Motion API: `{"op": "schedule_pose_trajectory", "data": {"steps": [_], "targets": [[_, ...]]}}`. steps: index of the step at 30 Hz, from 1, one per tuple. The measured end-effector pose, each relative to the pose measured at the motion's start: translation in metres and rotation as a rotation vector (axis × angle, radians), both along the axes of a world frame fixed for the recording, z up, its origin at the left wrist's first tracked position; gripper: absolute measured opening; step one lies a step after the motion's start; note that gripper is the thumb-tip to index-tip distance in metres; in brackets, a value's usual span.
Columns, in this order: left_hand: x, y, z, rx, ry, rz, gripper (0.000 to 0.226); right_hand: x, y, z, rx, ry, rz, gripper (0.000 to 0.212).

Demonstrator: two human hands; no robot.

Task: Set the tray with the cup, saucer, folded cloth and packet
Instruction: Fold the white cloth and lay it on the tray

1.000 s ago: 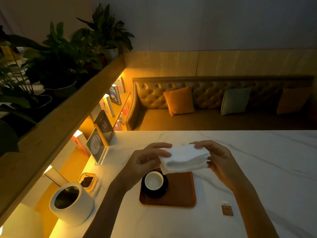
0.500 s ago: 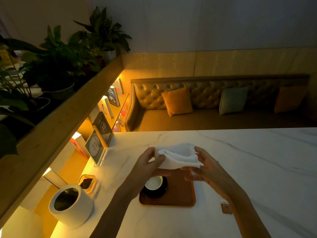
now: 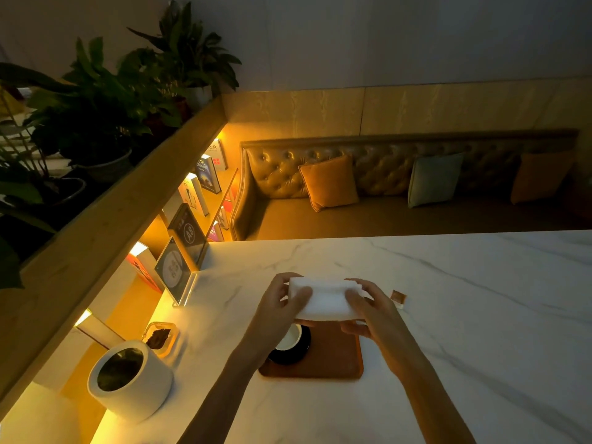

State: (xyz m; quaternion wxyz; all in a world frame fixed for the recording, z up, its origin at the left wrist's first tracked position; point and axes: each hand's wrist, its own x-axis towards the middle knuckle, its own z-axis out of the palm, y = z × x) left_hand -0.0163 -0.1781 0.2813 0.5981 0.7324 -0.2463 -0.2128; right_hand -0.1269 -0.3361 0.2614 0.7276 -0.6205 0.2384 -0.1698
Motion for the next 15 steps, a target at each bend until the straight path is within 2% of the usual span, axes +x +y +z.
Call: {"op": "schedule_pose_trajectory", "data": {"steps": [3, 5, 8, 11, 15], "targets": [[0.006, -0.003, -0.007, 0.095, -0.123, 0.000, 0.015, 0.001, -0.005, -0.002, -0.033, 0.039, -0.039, 0.022], [0.009, -0.006, -0.015, 0.108, -0.123, 0.006, 0.015, 0.004, -0.010, -0.006, -0.052, 0.058, -0.088, 0.016], [0.013, -0.014, -0.028, 0.084, -0.049, 0.013, 0.019, 0.009, -0.017, -0.017, -0.092, 0.089, -0.133, 0.011], [0.019, -0.024, -0.043, 0.079, 0.096, 0.036, 0.021, 0.014, -0.023, -0.030, -0.039, 0.125, -0.153, 0.013], [0.033, -0.035, -0.072, 0.085, 0.276, 0.019, 0.021, 0.013, -0.042, -0.052, 0.023, 0.182, 0.009, 0.016]]}}
